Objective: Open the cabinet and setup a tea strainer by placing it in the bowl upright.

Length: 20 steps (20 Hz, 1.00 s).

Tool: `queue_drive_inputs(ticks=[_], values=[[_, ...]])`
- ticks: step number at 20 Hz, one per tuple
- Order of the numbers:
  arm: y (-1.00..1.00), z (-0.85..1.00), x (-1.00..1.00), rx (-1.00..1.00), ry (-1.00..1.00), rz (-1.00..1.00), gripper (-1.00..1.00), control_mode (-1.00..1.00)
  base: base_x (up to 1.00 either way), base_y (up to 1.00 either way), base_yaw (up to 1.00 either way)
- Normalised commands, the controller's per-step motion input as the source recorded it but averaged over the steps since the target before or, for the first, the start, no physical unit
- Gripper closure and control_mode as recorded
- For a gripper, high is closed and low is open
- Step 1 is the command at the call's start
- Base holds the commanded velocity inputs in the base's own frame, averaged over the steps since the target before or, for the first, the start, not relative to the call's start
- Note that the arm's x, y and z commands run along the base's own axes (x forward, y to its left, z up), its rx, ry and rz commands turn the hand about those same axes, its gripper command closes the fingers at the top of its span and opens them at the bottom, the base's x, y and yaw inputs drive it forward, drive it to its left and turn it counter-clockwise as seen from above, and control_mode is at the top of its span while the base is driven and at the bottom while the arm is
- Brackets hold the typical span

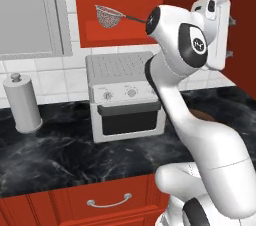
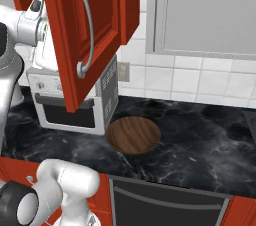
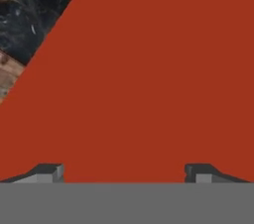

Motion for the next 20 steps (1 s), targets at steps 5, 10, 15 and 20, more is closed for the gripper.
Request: queue_drive_inputs(ticks=[5, 10, 15, 20], values=[[0.65, -0.01, 0.11, 0.07, -0.02, 0.0, -1.0, -1.0, 0.0, 0.0, 0.0], [0.64, 0.0, 0.31, 0.2, -0.01, 0.0, -1.0, -1.0, 0.0, 0.0, 0.0], [0.34, -0.01, 0.52, 0.47, -0.03, 0.01, -1.0, -1.0, 0.0, 0.0, 0.0], [0.58, -0.01, 0.72, 0.34, -0.15, -0.01, -1.0, -1.0, 0.0, 0.0, 0.0]])
